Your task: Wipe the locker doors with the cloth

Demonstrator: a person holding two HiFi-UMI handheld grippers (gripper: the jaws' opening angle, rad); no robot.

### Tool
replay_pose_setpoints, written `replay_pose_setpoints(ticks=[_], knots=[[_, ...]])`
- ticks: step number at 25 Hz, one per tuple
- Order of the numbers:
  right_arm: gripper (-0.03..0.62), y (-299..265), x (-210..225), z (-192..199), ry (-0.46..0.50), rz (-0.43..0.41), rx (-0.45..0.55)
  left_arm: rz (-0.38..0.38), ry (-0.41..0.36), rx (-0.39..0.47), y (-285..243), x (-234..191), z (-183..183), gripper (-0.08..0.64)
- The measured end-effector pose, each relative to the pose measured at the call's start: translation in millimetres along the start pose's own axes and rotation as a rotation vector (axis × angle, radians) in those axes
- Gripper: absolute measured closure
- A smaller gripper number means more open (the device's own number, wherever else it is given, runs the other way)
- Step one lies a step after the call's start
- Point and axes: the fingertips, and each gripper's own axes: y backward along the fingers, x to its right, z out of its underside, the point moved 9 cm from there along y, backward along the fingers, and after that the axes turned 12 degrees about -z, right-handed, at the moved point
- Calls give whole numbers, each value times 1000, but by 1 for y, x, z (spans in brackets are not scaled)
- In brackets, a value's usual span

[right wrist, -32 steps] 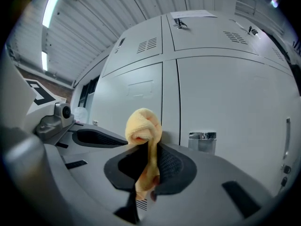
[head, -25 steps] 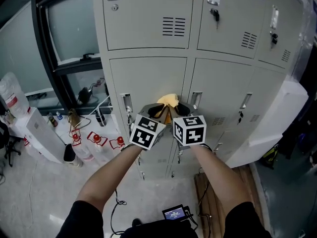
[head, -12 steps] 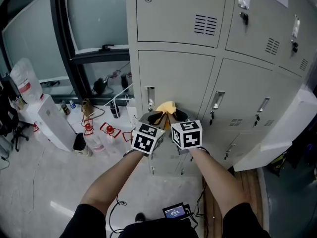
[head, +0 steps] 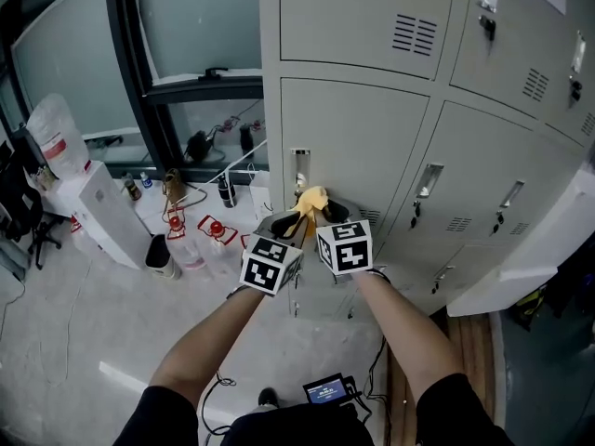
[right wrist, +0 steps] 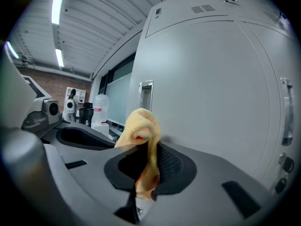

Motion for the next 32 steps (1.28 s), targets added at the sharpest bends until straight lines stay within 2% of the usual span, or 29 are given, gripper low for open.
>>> replay_pose_setpoints(ticks=[7,10,17,32], knots=[[525,-16,4,2,-21,49,7,47,-71,30,13,-4,7,525],[525,-20,1,4,9,72,10,38,-63,40,14,-9,10,525],[525,-21,-2,6,0,104,15,39,-69,47,12,-11,7,525],[525,17,29,11,-45,189,37,100,-94,60,-7,21,-2,525]])
